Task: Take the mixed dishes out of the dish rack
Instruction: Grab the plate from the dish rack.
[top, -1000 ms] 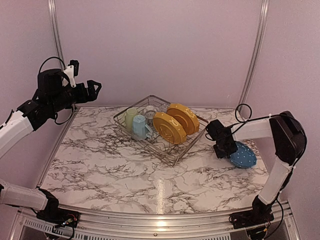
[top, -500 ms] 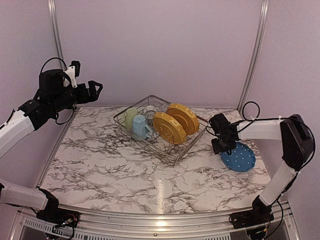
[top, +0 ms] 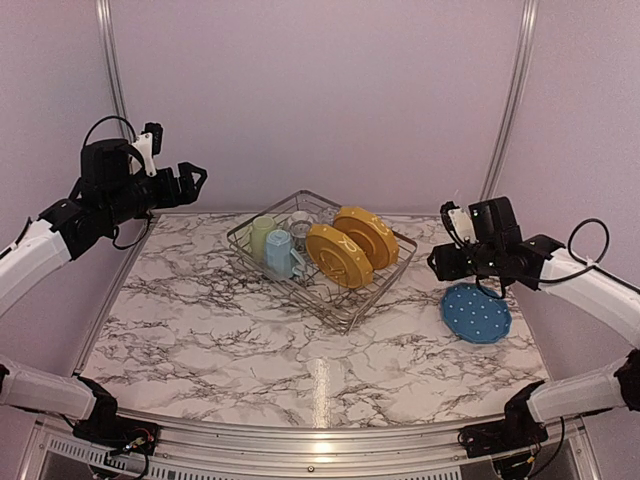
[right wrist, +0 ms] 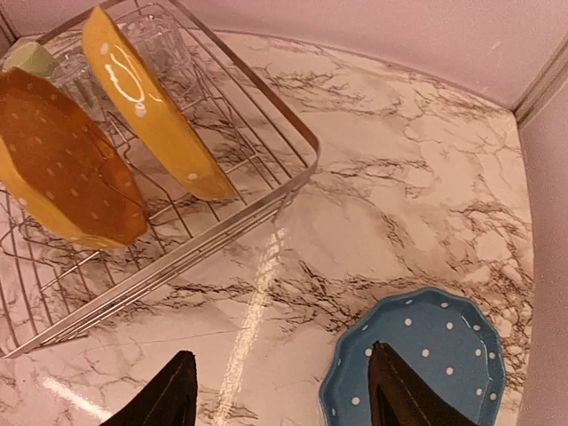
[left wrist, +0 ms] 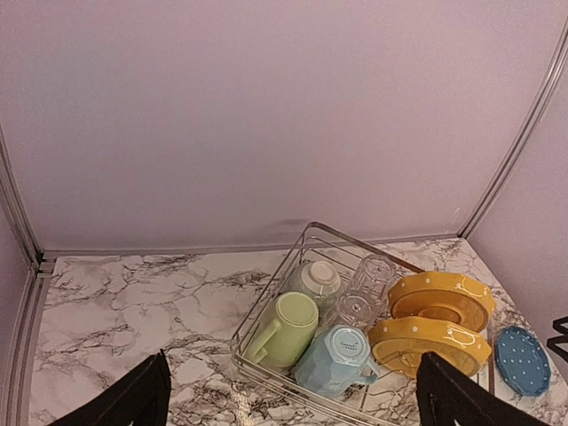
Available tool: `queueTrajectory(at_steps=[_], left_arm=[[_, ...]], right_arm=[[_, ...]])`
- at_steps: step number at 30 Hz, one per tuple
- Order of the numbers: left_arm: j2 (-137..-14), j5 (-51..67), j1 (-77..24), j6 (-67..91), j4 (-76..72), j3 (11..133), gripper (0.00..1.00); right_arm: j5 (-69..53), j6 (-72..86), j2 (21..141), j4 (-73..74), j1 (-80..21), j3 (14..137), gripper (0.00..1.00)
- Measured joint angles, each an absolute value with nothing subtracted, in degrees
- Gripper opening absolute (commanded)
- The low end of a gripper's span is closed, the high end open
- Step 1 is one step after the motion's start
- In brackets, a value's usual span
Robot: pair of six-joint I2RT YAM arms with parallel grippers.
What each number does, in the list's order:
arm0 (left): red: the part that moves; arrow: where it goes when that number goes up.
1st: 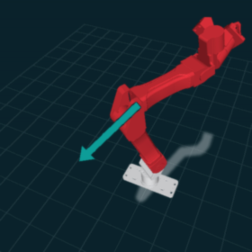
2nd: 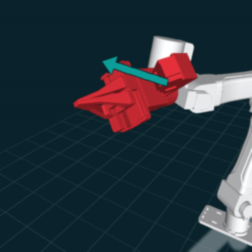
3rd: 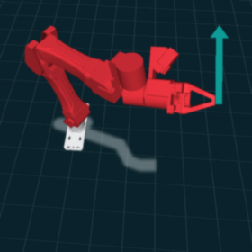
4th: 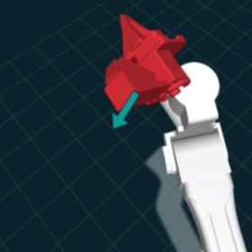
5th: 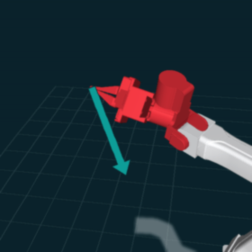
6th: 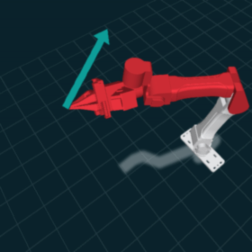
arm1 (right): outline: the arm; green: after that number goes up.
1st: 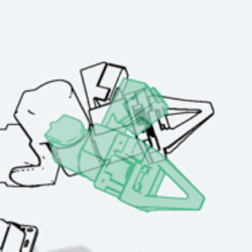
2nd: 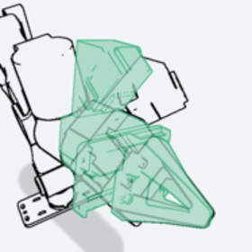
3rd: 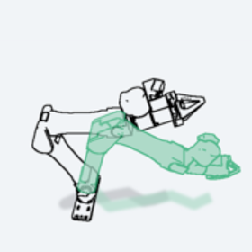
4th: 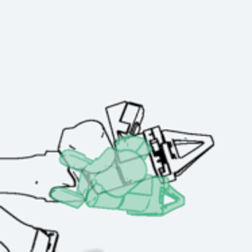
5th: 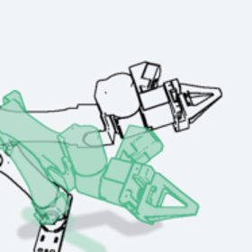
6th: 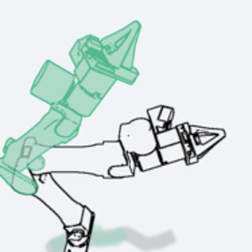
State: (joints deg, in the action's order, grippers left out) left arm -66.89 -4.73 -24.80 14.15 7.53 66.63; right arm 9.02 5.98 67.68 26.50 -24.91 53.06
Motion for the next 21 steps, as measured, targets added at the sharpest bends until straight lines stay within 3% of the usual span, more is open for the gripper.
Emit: queueTrajectory(at_steps=[7,21], left_arm=[[-68.27,-4.51,-24.82,14.35,7.53,66.63,0.99],[-68.75,-4.54,-24.82,14.37,7.55,66.63,0.99]], right_arm=[[-5.85,4.60,69.54,24.84,-27.94,59.55,0.72],[-21.98,1.26,91.98,22.87,-33.01,76.42,0.81]])
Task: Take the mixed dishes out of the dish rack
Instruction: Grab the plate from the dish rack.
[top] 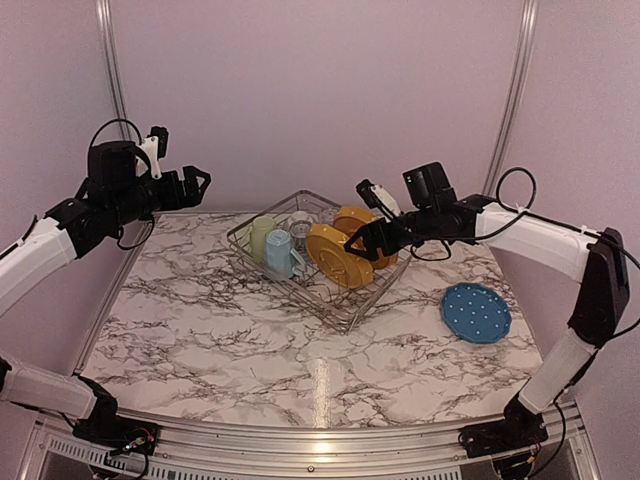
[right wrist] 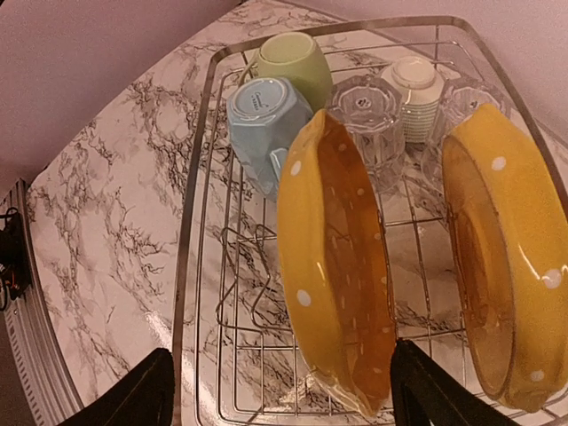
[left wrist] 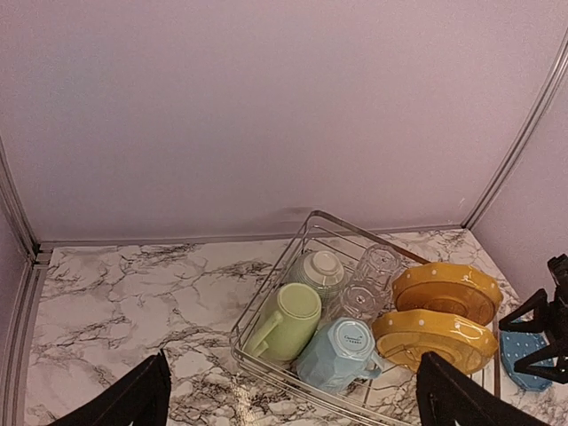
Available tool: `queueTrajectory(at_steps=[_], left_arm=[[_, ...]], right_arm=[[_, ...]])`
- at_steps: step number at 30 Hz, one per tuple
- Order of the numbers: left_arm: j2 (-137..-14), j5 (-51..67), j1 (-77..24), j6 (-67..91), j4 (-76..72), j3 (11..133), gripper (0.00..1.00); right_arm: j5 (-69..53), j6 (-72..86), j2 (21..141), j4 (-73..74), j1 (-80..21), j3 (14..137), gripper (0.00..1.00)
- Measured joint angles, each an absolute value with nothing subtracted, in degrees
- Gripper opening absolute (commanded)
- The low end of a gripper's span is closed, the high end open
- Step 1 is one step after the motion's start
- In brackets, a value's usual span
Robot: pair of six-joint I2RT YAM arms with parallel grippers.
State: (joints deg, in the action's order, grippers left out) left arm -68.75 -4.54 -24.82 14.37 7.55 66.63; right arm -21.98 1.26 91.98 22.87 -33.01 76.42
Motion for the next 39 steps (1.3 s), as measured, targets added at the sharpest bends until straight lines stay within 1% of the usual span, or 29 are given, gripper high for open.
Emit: queueTrajectory(at_steps=[4,9,12,21,30,37,39], left_arm=[[-69.10,-4.56,-24.80,14.35,7.57,66.63,0.99],[-69.21,-4.58,-24.80,14.33,7.60,66.63,0.99],[-69.21,-4.58,-24.82,14.33,7.60,66.63,0.99],[-69.21,-4.62,-24.82,14.20,7.60,66.63,0.99],[-69.76,-4.99,-24.80,14.11,7.60,66.63,0.99],[-70.22,-4.97,-24.80,14.11,7.62,66.63,0.99],[-70.32,-4.97,-24.80,14.11,7.62,66.63,0.99]], right_arm=[[-23.70,-0.36,98.43,23.16,-33.19,80.64,0.81],[-25.58,-2.31,102.89,24.40,-33.21,83.92,0.70],[-27.22,-3.84,104.84,24.62,-33.21,85.76,0.67],[-28.62,-7.75,108.57,26.33,-33.23,89.43,0.56],[-23.20,-8.62,109.82,28.36,-33.98,90.30,0.42],[-21.41,-9.13,109.82,31.07,-34.39,92.27,0.34],[-21.17,-9.41,109.82,31.42,-34.41,92.86,0.34]])
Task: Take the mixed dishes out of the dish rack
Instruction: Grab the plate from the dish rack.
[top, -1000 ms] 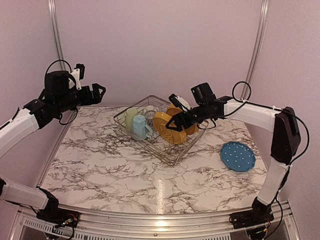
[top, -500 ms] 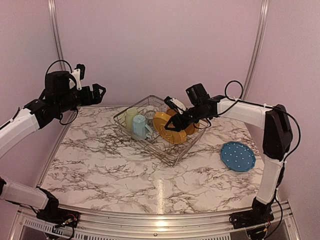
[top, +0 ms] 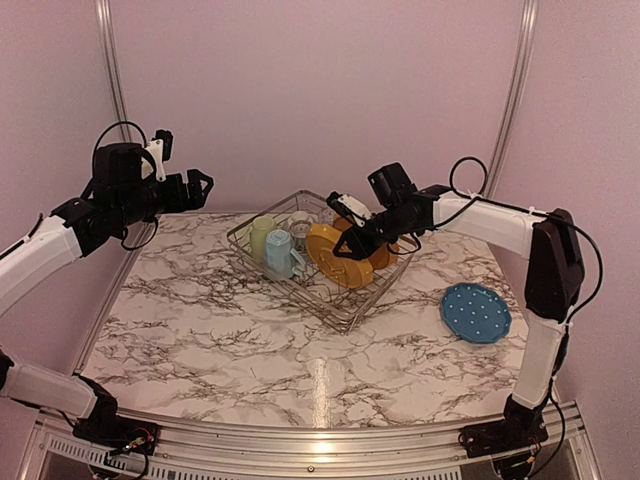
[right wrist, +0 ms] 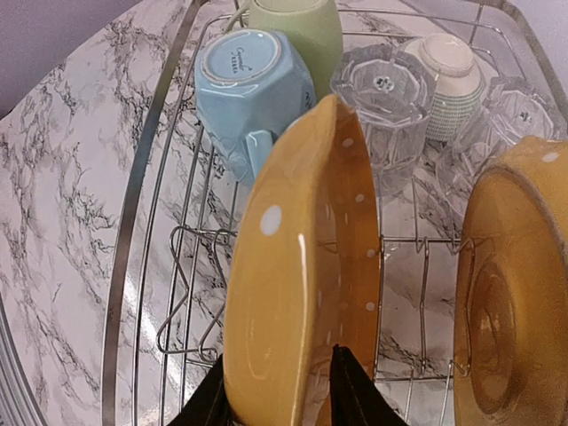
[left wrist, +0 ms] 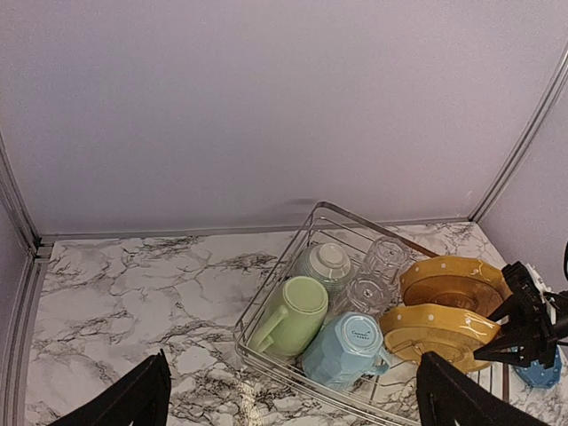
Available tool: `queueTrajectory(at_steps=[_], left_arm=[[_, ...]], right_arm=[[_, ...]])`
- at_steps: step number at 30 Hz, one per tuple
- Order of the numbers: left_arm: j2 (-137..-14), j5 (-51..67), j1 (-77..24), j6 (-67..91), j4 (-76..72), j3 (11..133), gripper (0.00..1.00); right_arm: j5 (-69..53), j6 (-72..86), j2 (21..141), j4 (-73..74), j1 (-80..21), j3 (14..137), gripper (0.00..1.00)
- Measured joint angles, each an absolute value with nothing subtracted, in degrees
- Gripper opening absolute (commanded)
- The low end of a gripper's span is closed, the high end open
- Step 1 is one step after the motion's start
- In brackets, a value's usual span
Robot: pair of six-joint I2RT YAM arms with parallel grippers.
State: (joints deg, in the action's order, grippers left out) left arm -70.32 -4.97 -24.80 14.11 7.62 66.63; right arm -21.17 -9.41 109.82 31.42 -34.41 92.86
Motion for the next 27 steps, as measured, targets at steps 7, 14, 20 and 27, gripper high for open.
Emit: queueTrajectory(at_steps=[7,14,20,27], left_arm=[[-70.48,-4.97,-24.80,14.13,7.62,66.63,0.99],[-70.48,-4.95,-24.82,14.13,7.60,66.63,0.99],[-70.48,-4.97,-24.82,14.13,7.60,66.63,0.99],[-70.48,-4.95,-24.80,14.13,7.60,66.63,0.99]], right_arm=[[-20.45,-10.20,110.32,33.26,-34.59,94.06,0.35],[-20.25,-10.76,110.91,34.57,-34.96,94.63,0.32],[-20.29,-11.38,112.51,35.11,-35.11,96.82,0.17],[-18.68,-13.61,112.77,36.38,-35.75,98.15,0.00]])
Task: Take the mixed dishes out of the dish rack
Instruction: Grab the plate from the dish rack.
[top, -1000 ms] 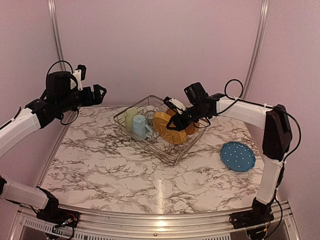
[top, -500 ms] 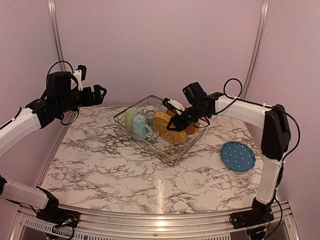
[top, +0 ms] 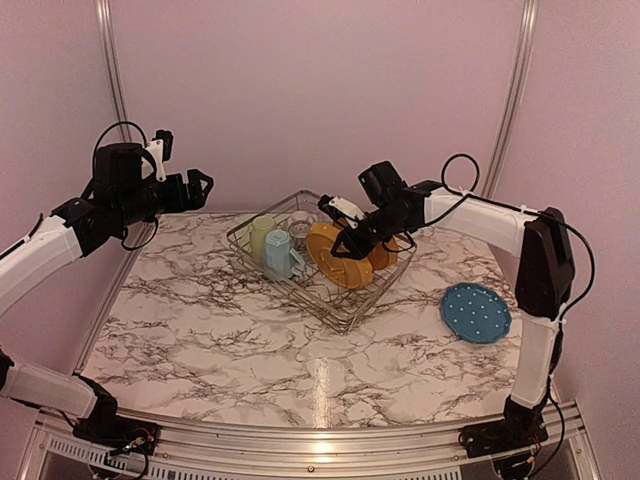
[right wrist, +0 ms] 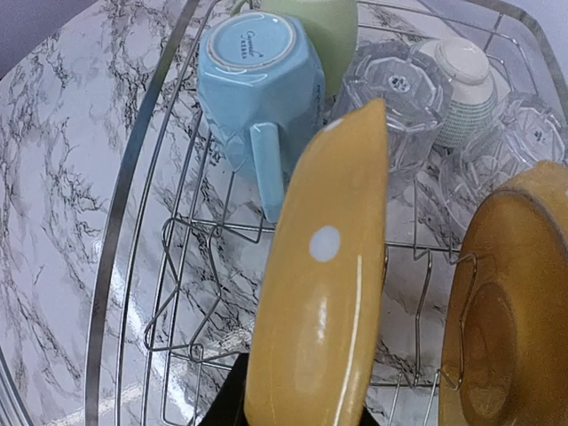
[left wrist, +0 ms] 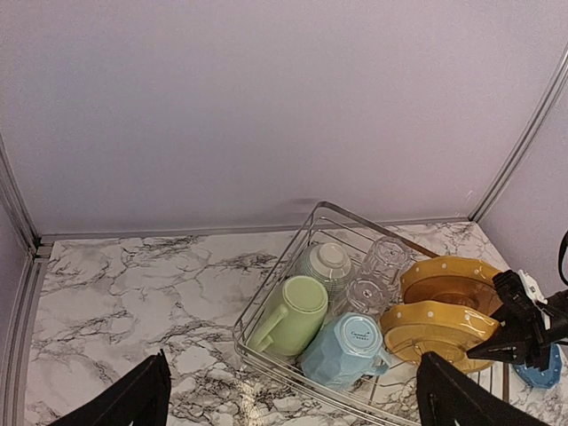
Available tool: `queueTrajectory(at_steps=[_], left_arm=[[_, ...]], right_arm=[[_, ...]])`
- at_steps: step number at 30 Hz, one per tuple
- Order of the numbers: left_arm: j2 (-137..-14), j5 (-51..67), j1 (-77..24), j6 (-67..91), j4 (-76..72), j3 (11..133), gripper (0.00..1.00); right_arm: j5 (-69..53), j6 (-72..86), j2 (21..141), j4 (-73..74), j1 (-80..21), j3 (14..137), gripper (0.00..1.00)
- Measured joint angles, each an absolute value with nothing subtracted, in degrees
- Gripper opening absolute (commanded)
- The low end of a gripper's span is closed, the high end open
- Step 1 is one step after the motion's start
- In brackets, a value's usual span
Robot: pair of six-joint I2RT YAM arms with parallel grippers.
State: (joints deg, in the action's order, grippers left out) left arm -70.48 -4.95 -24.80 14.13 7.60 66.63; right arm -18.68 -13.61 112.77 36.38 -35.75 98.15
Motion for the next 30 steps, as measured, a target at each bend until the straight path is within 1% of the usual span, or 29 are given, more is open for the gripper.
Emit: queueTrajectory(at_steps=[10,30], left_arm=[[-70.48,-4.95,-24.82,14.13,7.60,66.63,0.99],[-70.48,-4.93,-24.80,14.15,7.60,66.63,0.99]], right_arm=[[-13.89,-13.72,113.69,39.48,-37.87,100.79,0.00],[-12.64,-10.74,113.43,41.08,-38.37,101.80,0.00]])
